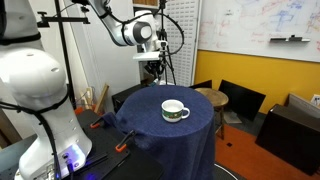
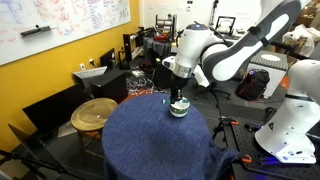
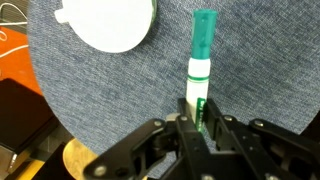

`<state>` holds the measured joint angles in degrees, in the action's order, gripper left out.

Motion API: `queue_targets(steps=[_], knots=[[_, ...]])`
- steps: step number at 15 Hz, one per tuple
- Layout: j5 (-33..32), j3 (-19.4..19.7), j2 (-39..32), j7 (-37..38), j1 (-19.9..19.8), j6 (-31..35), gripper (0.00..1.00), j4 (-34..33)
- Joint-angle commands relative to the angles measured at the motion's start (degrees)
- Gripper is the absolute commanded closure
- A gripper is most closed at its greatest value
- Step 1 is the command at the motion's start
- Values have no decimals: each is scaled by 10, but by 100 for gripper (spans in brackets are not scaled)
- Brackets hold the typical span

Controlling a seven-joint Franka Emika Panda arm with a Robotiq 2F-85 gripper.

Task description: Put the marker in the green mug cup

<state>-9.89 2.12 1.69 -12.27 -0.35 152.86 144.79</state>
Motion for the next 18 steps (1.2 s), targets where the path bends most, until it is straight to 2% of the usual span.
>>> queue_targets(steps=[1,7,12,15,18], knots=[[-12,18,72,-39,-24,-33,95,39],[-39,44,88,-46,-56,-13,95,46],[-84,49,76,-17,-80,42,95,53],[-129,46,66,25,-102,106,95,64],[-208,38,53,104,-132,165,95,70]])
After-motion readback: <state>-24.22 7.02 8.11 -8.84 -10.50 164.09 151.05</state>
